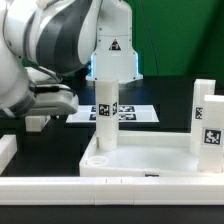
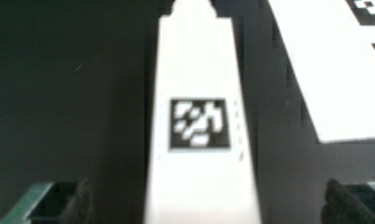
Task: Assemble desk
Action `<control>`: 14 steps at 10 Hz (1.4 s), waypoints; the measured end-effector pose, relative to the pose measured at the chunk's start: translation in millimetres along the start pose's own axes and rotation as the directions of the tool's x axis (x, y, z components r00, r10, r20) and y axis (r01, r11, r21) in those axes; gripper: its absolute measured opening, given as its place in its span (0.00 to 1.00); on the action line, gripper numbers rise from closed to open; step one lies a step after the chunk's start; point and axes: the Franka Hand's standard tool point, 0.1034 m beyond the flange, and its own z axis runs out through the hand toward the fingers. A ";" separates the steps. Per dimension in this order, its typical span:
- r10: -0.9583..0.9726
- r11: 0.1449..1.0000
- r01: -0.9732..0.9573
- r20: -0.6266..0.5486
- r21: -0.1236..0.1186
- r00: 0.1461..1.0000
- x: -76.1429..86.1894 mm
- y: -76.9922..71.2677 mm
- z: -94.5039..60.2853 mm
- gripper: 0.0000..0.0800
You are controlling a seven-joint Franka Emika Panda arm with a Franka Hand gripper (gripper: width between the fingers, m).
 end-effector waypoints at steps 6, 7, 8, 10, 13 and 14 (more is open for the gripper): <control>-0.001 1.000 0.001 0.008 0.003 1.000 -1.2 -1.1 4.3 0.55; -0.001 1.000 0.001 0.008 0.004 1.000 -1.3 -1.0 4.3 0.36; -0.001 1.000 0.001 0.008 0.004 1.000 -1.3 -1.0 4.3 0.36; -0.001 1.000 0.001 0.008 0.004 1.000 -1.3 -1.0 4.3 0.36; -0.033 0.999 0.033 -0.022 -0.005 0.999 -9.1 -8.3 -14.9 0.36; -0.077 0.997 0.076 -0.075 -0.005 0.994 -24.2 -17.4 -38.6 0.36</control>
Offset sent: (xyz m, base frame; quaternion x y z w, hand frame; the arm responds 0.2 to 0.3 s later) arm 0.0000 0.0000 0.0000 0.0000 0.0000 0.0000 1.0000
